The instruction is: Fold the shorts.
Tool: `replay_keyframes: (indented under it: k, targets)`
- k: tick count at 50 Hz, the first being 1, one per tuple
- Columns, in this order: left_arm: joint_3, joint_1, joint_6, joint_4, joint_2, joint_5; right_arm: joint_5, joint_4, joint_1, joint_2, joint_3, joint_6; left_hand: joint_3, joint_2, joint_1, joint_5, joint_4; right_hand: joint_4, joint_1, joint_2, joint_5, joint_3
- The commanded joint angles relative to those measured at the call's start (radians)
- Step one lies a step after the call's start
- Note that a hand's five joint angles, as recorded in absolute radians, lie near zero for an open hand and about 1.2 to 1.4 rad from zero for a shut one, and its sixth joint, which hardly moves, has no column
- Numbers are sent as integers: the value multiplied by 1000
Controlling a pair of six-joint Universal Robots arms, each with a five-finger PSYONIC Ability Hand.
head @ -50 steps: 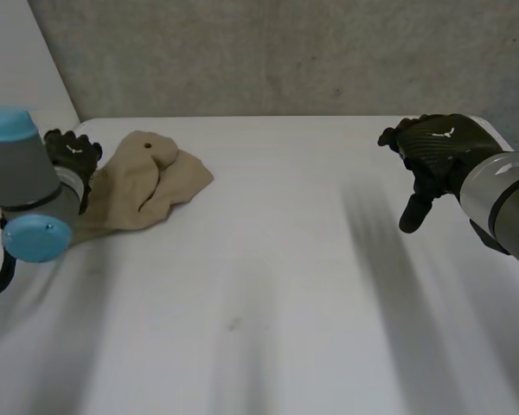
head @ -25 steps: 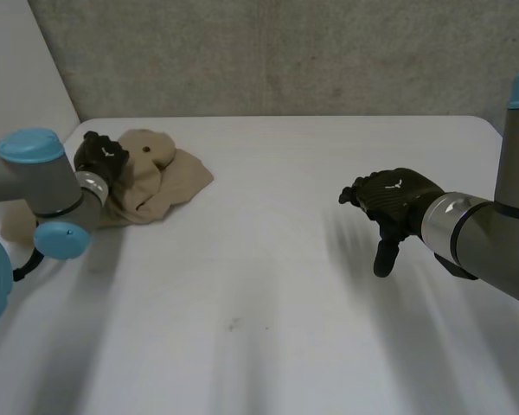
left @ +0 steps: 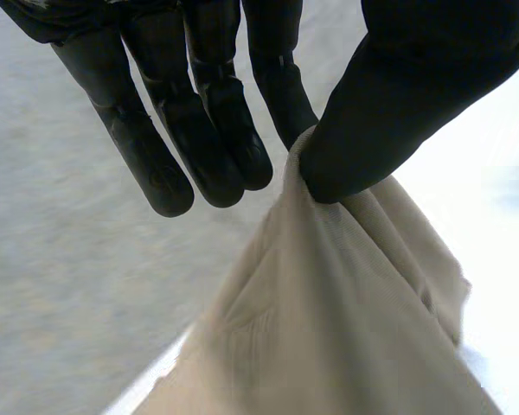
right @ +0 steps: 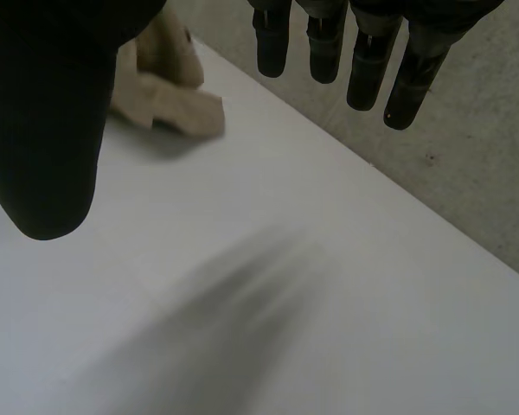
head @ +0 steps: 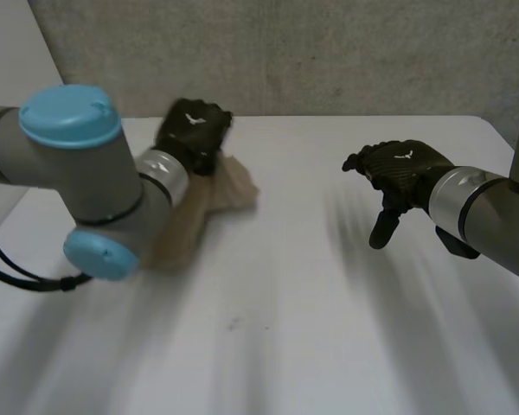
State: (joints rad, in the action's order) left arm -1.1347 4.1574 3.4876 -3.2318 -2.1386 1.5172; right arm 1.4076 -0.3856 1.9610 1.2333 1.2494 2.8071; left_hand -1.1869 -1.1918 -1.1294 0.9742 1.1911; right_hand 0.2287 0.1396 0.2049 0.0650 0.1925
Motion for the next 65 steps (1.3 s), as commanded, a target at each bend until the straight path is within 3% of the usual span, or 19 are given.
replay_keyframes:
  k: [1,2,5,15,22,28,31,42,46,47,48,57,59,65]
  targets:
    - [-146,-129,-24,49,98,-26,2,-1,-22,6,-4,-1,845,850,787,-807,-849,-54,35,-30,-65,-18]
    - [-155,-131,-19,44,112,-26,1,-1,-24,8,-4,-1,966,971,909,-928,-971,-54,35,-30,-65,-18]
    - [-160,-115,13,24,138,1,-1,-2,-28,9,-4,-3,1006,1011,948,-967,-1010,-54,35,-30,-65,-18]
    - [-168,105,37,33,200,109,-6,-12,-13,5,8,-9,988,993,931,-950,-992,-54,35,-30,-65,-18]
    - [-208,210,34,191,200,107,-12,-3,50,-21,15,-5,956,961,898,-918,-960,-54,35,-30,-65,-18]
    - [-206,242,15,322,187,104,-29,17,107,-64,1,-3,953,958,895,-915,-957,-54,35,-30,-65,-18]
    - [-211,271,-64,418,177,101,-27,59,139,-104,-2,-9,950,955,892,-912,-954,-54,35,-30,-65,-18]
    - [-220,305,-105,429,145,101,-22,67,145,-124,19,-6,751,756,693,-712,-755,-54,35,-30,-65,-18]
    - [-200,311,-107,419,95,101,-22,67,139,-118,36,-6,303,308,245,-264,-307,-54,35,-30,-65,-18]
    - [-185,307,-107,409,86,103,-22,67,138,-117,38,-6,-83,-78,-140,121,78,-54,35,-30,-65,-18]
    - [-174,302,-108,405,80,103,-21,67,138,-115,38,-6,-208,-203,-266,246,204,-54,35,-30,-65,-18]
    - [54,267,-124,356,91,116,-19,68,127,-67,28,-5,-209,-204,-267,248,205,-54,35,-30,-65,-18]
    - [170,250,-176,259,163,168,-19,67,107,-58,24,-3,-209,-204,-267,248,205,-54,35,-30,-65,-18]
    - [222,204,-219,-28,260,256,-19,67,81,-32,25,-1,-209,-204,-267,248,205,-54,35,-30,-65,-18]
